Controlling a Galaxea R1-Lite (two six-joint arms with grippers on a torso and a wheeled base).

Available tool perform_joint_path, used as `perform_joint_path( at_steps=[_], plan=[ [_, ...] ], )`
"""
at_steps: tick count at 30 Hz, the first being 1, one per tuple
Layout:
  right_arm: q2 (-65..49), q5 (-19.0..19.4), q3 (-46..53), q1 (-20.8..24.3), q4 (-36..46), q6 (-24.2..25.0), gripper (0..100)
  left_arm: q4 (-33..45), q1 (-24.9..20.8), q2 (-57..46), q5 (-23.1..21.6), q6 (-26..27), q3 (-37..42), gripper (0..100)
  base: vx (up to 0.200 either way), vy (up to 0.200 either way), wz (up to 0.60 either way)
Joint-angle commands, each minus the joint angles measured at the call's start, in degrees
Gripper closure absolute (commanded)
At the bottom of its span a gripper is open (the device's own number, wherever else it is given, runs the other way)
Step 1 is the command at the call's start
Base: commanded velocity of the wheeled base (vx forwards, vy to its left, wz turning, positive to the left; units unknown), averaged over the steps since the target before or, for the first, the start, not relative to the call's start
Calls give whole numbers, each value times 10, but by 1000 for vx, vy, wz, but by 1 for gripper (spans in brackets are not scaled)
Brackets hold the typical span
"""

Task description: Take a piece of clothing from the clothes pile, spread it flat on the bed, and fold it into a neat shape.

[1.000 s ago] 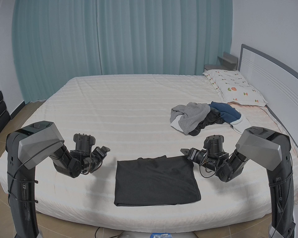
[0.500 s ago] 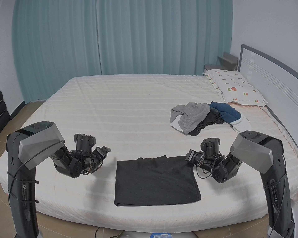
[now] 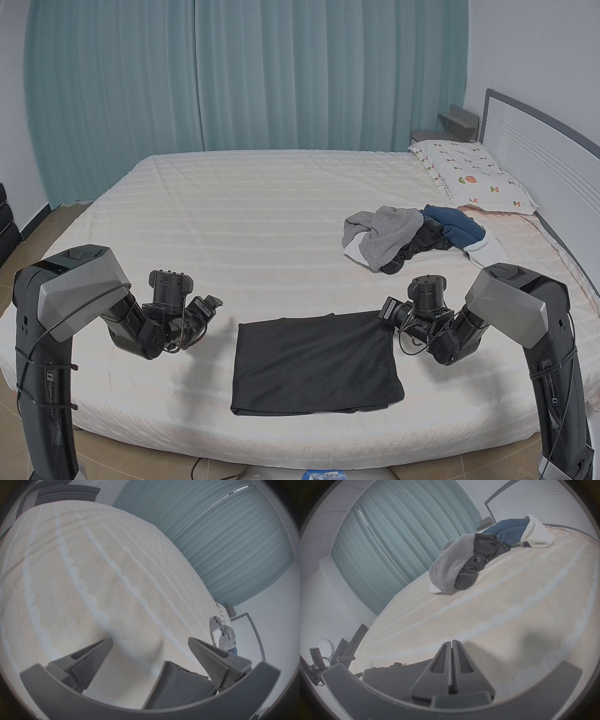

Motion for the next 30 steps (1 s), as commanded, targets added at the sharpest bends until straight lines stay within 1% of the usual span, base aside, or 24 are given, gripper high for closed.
perform_joint_path(
  at_steps=[1,8,9,12,14,16,18,19,20,21,22,24,25,26,27,29,30],
  plan=[
    [1,0,0,0,0,0,100,0,0,1,0,0,0,0,0,0,0],
    [0,1,1,3,-1,1,100,1,0,1,0,0,0,0,0,0,0],
    [-1,0,3,3,-2,2,0,1,0,1,-1,0,0,0,0,0,0],
    [-11,0,11,1,-4,8,0,2,0,0,-1,0,0,0,0,0,0],
    [-43,0,33,-4,-4,24,0,3,0,-2,-1,-1,2,0,0,0,0],
    [-74,2,63,-12,-3,45,0,4,-1,-5,-2,0,5,0,0,0,0],
    [-128,12,126,-21,-4,69,0,4,-7,-8,-3,4,11,0,0,0,0],
    [-128,12,126,-21,-4,69,0,4,-7,-8,-3,4,11,0,0,0,0],
    [-161,26,172,-30,-5,82,0,4,-12,-20,-8,10,26,0,0,0,0],
    [-164,28,176,-31,-5,83,0,4,-12,-21,-8,10,27,0,0,0,0],
    [-200,43,234,-42,-15,93,0,3,-15,-31,-22,18,47,0,0,0,0],
    [-232,59,300,-55,-33,102,0,-1,-16,-39,-50,24,63,0,0,0,0],
    [-250,77,346,-62,-52,106,0,-2,-15,-50,-70,28,75,0,0,0,0],
    [-251,79,353,-63,-56,107,0,-2,-15,-51,-73,28,76,0,0,0,0],
    [-272,118,439,-80,-107,112,0,-3,-13,-64,-106,30,91,0,0,0,0],
    [-278,148,501,-99,-158,112,0,-3,-15,-72,-125,31,105,0,0,0,0],
    [-275,165,535,-110,-198,112,0,-3,-17,-74,-133,32,112,0,0,0,0]
  ],
)
